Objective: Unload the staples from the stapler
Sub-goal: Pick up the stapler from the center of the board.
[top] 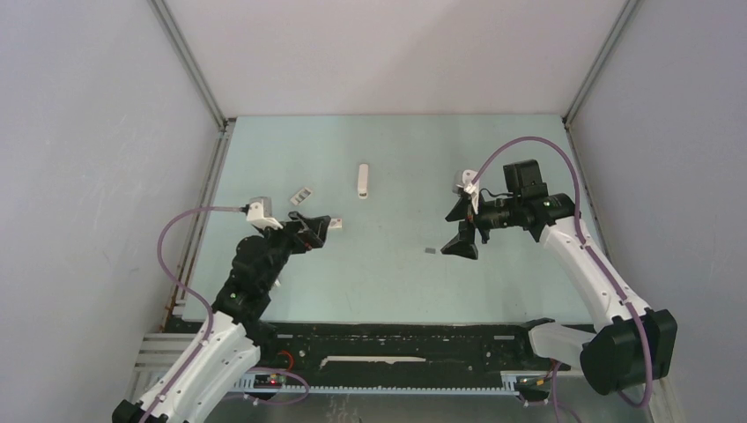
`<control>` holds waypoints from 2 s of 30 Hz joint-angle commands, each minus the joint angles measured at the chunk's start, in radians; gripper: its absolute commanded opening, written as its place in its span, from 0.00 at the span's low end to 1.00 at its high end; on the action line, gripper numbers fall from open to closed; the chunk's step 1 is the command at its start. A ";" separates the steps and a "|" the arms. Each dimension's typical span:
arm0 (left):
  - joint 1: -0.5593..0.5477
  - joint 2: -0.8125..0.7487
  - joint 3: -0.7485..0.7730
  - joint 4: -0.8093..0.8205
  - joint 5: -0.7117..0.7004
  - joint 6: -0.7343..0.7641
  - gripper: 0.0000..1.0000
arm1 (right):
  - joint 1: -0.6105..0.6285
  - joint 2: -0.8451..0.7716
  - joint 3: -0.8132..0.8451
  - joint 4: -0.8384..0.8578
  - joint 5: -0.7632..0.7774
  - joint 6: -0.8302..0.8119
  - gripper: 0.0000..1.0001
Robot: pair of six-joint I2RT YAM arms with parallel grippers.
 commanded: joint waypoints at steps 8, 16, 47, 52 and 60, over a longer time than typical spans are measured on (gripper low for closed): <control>0.005 0.060 -0.051 0.121 0.075 -0.077 1.00 | 0.009 0.023 0.002 -0.010 0.052 0.002 0.99; 0.005 0.079 -0.061 0.153 0.114 -0.117 1.00 | 0.013 0.023 0.001 -0.014 0.072 -0.003 1.00; 0.005 0.605 0.459 -0.311 -0.162 -0.305 0.73 | 0.016 0.001 0.000 0.020 0.130 0.056 1.00; 0.005 0.718 0.583 -0.513 -0.243 -0.366 0.58 | 0.018 0.008 0.001 0.017 0.130 0.055 1.00; 0.017 0.745 0.596 -0.586 -0.399 -0.370 0.60 | 0.032 0.003 0.001 0.016 0.141 0.052 1.00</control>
